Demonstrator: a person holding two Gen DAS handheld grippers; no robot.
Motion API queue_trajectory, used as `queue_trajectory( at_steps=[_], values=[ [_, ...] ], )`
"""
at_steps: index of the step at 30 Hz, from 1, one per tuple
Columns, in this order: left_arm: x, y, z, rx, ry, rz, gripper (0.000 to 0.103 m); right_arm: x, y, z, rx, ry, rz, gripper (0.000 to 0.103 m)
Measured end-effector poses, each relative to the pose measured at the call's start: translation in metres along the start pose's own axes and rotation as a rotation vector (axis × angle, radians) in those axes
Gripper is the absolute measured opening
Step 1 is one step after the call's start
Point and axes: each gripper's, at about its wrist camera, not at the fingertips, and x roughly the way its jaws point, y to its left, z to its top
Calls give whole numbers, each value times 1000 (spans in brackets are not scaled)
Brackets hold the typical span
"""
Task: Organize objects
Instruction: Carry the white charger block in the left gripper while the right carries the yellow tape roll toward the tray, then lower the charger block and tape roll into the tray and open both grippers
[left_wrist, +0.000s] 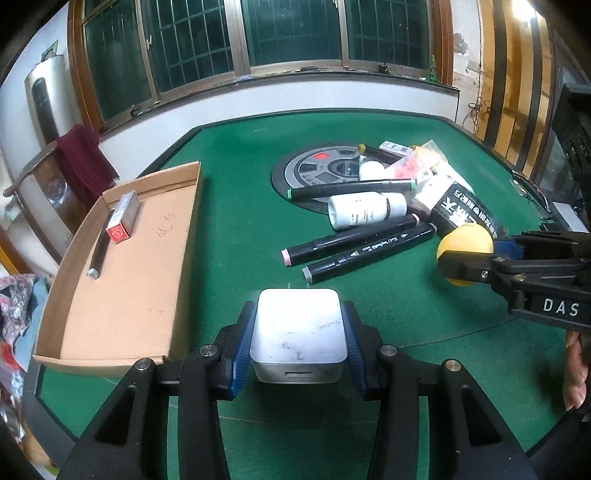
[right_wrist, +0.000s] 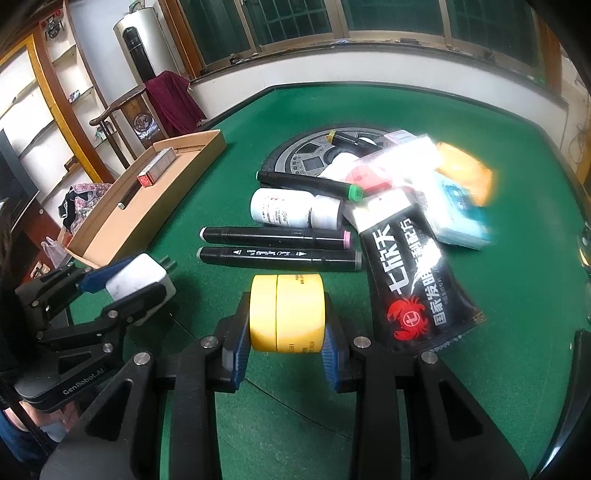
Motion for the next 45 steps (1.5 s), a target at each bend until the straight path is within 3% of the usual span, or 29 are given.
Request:
queue_trajectory(
  at_steps=[17,27,37,45],
  values=[
    [-25,9,1,-10,-62,23,39,-4,19,1,-23,-19,4,30],
    [-38,46,4,-95,-90,20,39,2,41,11,-44,0,47,30],
    [-30,120,9,-250,-86,22,39,10,94,60,-135,7,96,30],
    [4,166,36,-327,-29,-16,39,49,143,119,-167,35,133,30]
  ],
)
